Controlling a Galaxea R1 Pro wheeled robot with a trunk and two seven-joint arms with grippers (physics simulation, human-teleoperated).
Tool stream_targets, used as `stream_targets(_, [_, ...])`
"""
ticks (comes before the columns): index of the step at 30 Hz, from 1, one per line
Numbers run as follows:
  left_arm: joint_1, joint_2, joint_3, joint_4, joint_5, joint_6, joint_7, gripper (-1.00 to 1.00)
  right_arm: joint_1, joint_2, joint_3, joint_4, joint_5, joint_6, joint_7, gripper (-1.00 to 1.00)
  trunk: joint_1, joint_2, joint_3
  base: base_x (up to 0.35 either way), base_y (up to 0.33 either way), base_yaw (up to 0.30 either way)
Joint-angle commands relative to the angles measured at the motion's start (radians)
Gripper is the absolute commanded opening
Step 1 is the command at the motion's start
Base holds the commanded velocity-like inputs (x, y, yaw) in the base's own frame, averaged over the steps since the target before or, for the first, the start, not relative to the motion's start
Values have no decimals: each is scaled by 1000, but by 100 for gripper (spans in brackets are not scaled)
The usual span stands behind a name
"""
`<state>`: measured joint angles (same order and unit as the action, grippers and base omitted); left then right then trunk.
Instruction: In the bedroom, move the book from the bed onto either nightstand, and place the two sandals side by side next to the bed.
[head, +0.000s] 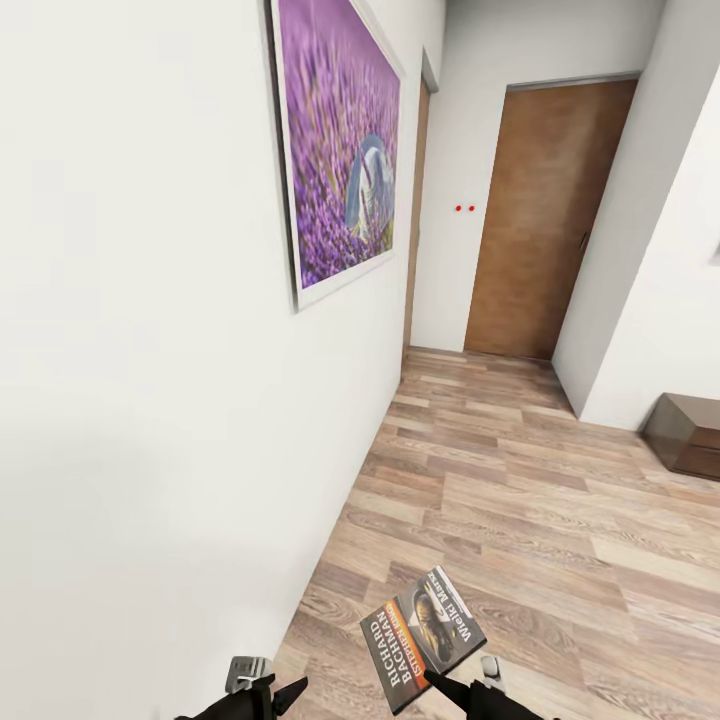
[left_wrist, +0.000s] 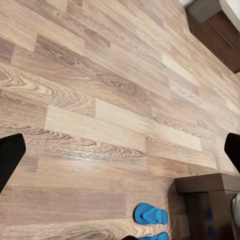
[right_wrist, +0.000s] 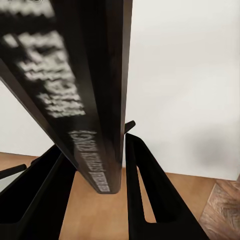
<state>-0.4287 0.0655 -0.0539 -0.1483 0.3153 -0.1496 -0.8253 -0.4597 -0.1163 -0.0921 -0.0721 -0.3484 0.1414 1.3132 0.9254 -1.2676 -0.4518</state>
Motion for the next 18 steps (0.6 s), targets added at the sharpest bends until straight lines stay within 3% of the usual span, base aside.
stream_targets(1, [-1,0,-6,1,5,-5,-2,100,-1,0,-8,0,5,10,4,-100,0,-1,-1,8,-4,0])
stream_targets(5, [-1,0,-6,1,5,-5,-1,100,-1,0,-9,0,5,10,4,-100,0,-1,-1,114,-1,0])
stream_targets(13, [-1,0,-6,1,5,-5,-2,100,-1,0,-8,0,5,10,4,-100,0,-1,-1,272,0,0])
stream_targets(18, [-1,0,-6,1,5,-5,-2,100,-1,0,-8,0,5,10,4,-100,0,-1,-1,41,0,0])
